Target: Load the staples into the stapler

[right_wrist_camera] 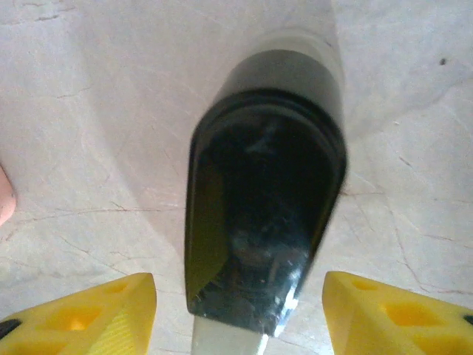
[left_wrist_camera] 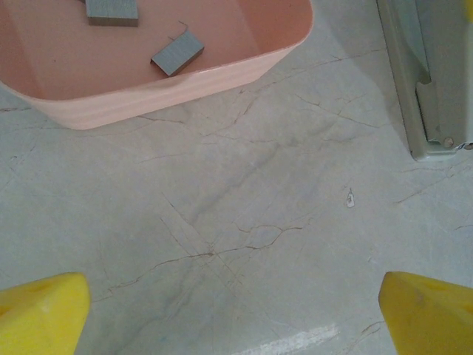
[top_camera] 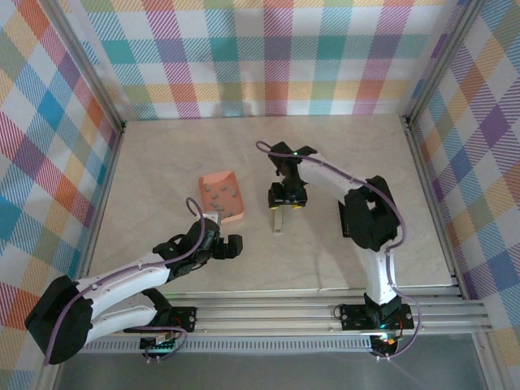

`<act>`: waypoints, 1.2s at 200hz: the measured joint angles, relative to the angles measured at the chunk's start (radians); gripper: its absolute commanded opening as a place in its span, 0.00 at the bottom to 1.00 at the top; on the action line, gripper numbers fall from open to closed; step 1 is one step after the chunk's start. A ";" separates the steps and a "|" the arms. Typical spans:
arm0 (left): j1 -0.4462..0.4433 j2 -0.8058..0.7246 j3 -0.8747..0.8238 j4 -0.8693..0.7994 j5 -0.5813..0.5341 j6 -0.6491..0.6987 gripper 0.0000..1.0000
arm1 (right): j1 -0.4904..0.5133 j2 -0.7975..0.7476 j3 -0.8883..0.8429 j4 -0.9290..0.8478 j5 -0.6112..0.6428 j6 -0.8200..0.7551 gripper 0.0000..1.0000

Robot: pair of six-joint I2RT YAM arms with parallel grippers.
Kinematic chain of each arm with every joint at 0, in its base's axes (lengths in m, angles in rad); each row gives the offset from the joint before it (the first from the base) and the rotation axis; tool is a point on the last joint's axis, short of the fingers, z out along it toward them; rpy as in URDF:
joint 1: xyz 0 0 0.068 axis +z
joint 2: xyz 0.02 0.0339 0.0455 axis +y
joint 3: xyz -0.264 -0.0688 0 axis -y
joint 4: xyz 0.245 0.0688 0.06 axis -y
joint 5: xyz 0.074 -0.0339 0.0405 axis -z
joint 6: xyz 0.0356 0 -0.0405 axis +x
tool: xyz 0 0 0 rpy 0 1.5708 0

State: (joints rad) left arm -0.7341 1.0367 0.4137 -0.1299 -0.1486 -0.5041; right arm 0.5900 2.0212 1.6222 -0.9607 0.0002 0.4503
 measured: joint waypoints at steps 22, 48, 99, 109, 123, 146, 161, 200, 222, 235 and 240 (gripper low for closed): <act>0.000 0.007 0.000 0.000 0.001 0.000 1.00 | -0.074 -0.122 -0.116 -0.013 0.039 -0.016 0.63; 0.000 0.016 0.000 0.001 0.002 0.000 1.00 | -0.201 -0.241 -0.236 -0.029 0.088 -0.038 0.64; 0.000 0.040 0.000 0.001 0.009 0.000 1.00 | -0.353 -0.303 -0.328 -0.049 0.185 -0.103 0.64; 0.000 0.047 0.000 0.001 0.009 0.000 1.00 | -0.369 -0.301 -0.333 -0.049 0.194 -0.120 0.63; 0.000 0.057 0.002 0.001 0.010 0.000 1.00 | -0.383 -0.289 -0.333 -0.039 0.195 -0.140 0.63; 0.000 0.076 0.007 0.000 0.017 0.000 1.00 | -0.395 -0.254 -0.333 -0.013 0.194 -0.164 0.61; 0.000 0.086 0.014 0.000 0.019 0.000 1.00 | -0.396 -0.219 -0.331 0.002 0.195 -0.180 0.59; 0.000 0.100 0.032 0.000 0.026 0.001 1.00 | -0.396 -0.146 -0.325 0.025 0.201 -0.217 0.39; 0.000 0.105 0.035 0.000 0.027 0.003 1.00 | -0.396 -0.139 -0.324 0.034 0.193 -0.225 0.27; 0.000 0.108 0.036 0.000 0.027 0.003 1.00 | -0.396 -0.139 -0.324 0.035 0.187 -0.225 0.24; 0.000 0.108 0.036 0.000 0.027 0.003 1.00 | -0.396 -0.141 -0.324 0.036 0.184 -0.224 0.24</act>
State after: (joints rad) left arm -0.7341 1.1446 0.4496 -0.1295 -0.1211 -0.5007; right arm 0.1944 1.8805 1.2980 -0.9249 0.1844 0.2264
